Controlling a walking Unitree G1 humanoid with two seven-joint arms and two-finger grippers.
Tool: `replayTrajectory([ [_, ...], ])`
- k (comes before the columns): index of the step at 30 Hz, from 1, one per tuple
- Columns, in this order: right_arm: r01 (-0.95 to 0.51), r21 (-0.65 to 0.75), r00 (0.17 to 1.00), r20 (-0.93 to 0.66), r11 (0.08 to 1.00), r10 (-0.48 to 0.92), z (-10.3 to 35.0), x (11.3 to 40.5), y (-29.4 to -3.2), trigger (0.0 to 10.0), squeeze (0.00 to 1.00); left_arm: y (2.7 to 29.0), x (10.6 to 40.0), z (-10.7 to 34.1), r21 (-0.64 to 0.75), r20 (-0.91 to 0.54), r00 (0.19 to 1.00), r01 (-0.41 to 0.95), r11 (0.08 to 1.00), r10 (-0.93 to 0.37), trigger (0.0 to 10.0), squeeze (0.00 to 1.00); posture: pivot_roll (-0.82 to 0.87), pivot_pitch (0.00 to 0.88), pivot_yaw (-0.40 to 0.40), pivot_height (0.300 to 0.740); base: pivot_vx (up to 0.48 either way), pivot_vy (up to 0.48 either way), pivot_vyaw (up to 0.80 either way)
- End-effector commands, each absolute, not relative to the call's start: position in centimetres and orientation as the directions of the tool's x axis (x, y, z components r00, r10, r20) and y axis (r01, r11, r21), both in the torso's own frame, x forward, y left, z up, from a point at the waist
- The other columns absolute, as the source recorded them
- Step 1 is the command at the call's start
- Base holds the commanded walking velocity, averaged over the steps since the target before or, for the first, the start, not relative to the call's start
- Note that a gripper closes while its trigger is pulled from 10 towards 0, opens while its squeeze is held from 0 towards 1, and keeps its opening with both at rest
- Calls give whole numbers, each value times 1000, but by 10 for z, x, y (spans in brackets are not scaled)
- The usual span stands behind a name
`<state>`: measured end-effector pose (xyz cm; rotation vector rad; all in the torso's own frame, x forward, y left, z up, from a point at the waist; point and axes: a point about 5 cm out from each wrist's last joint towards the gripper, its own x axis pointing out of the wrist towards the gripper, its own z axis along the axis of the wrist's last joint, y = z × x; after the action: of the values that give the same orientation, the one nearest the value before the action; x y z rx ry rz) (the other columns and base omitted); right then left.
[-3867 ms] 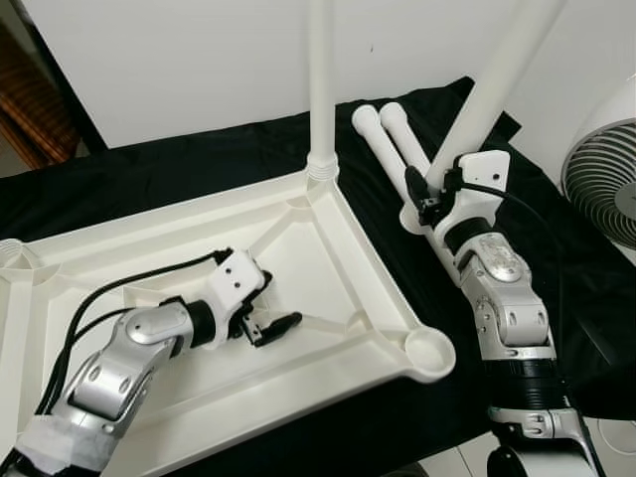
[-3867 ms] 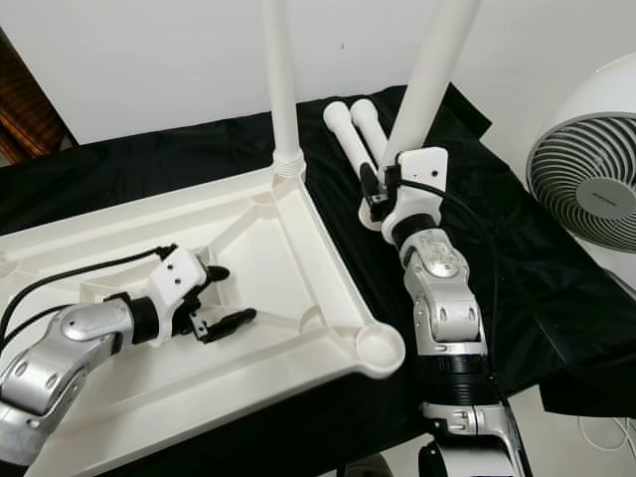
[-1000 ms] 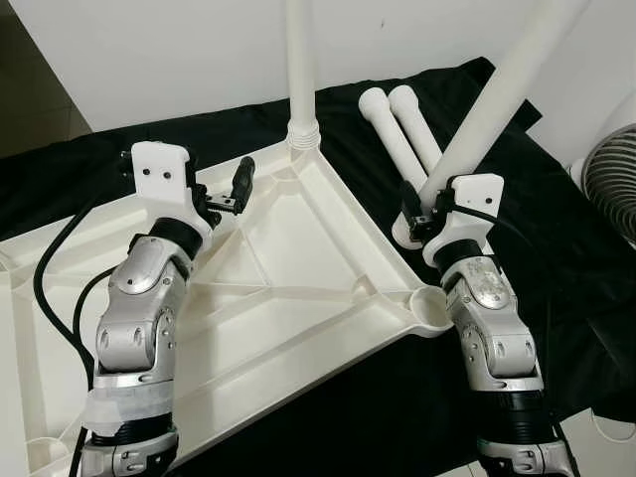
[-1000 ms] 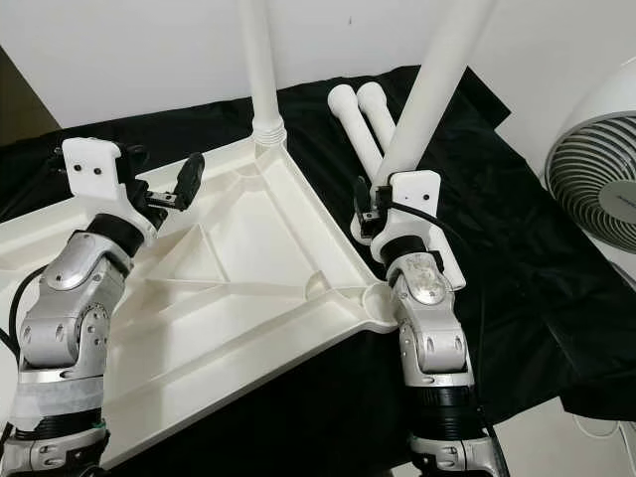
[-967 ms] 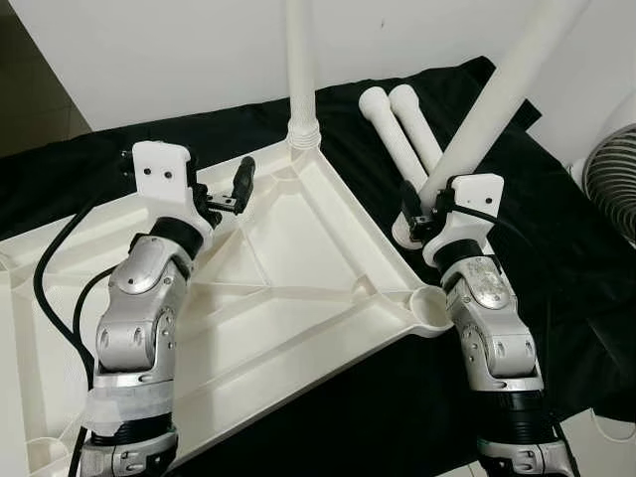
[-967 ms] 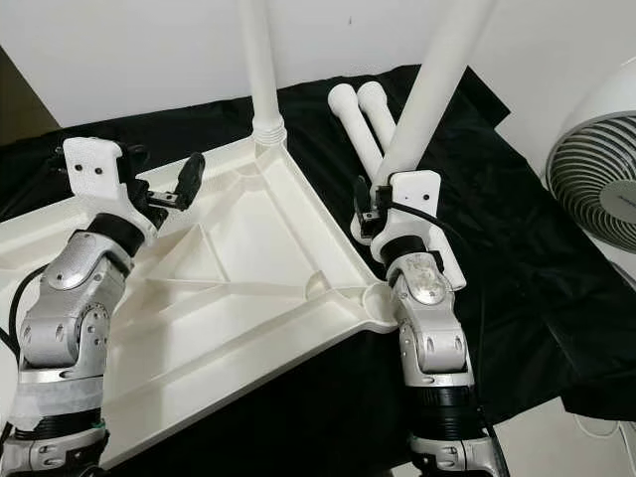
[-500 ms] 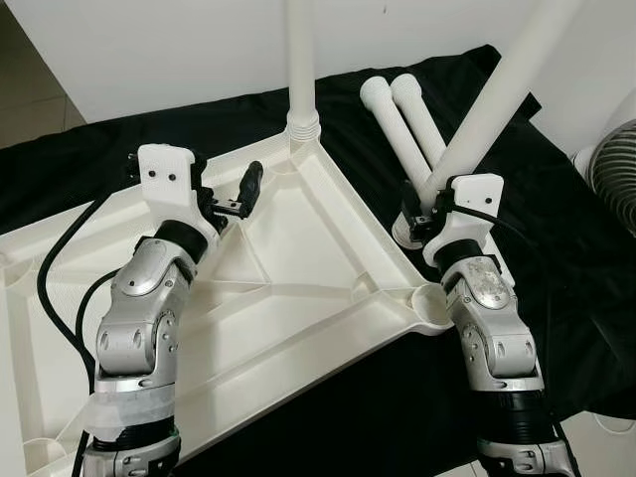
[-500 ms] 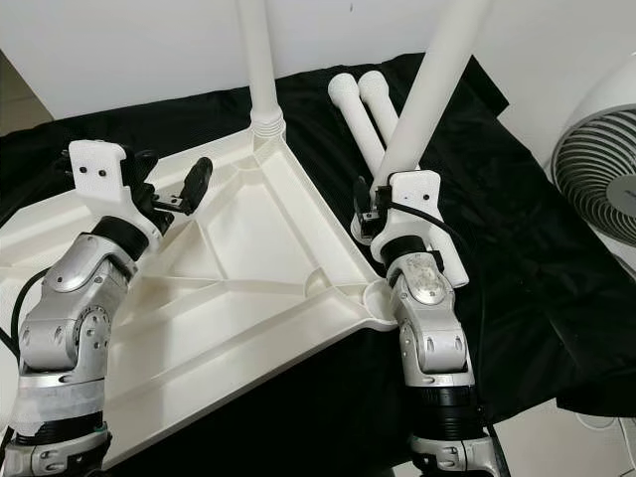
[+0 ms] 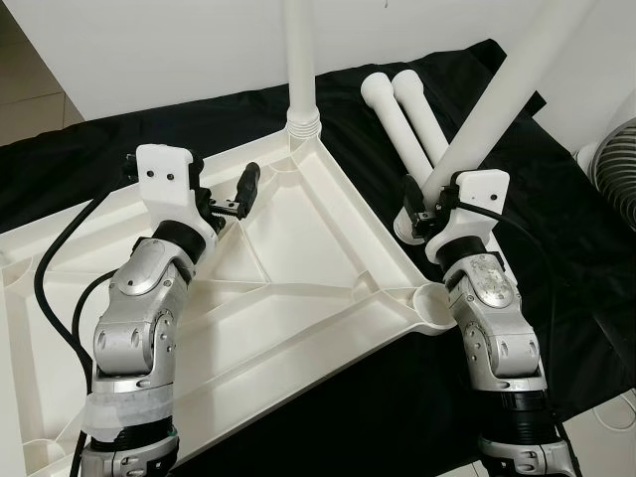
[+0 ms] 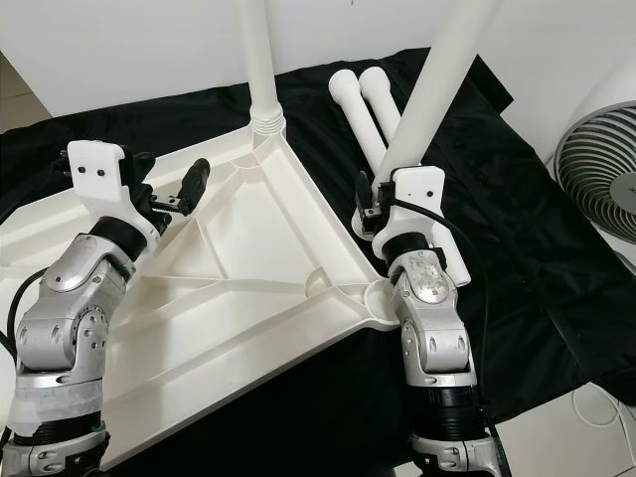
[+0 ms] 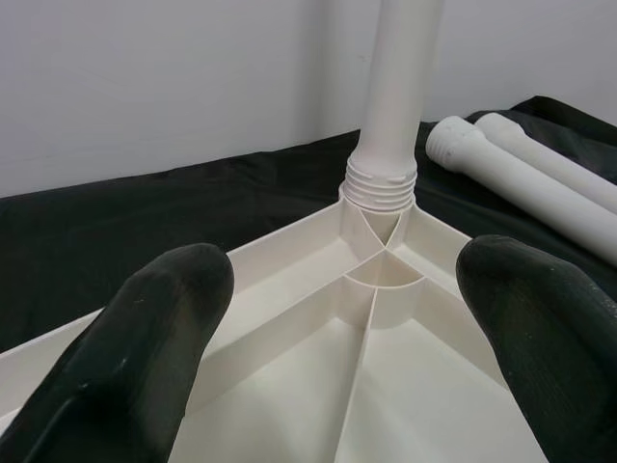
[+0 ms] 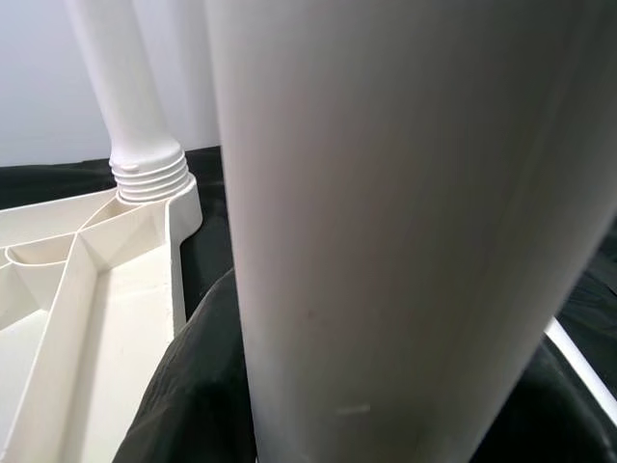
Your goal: Building children table
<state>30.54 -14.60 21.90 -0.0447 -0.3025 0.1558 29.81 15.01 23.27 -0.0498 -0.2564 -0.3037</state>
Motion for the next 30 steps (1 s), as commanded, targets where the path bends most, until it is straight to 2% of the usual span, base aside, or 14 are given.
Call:
replayTrajectory([
  [1, -147, -63, 931, 329, 987, 160, 225, 303, -145, 10000, 0, 155, 296, 234, -25, 260, 942, 224, 974, -210, 10000, 0, -38, 235, 86, 740, 0, 0, 0],
  [30, -157, -94, 920, 348, 983, 180, 227, 305, -144, 10000, 0, 154, 297, 238, -26, 271, 936, 241, 970, -225, 10000, 0, -34, 207, 80, 740, 0, 0, 0],
])
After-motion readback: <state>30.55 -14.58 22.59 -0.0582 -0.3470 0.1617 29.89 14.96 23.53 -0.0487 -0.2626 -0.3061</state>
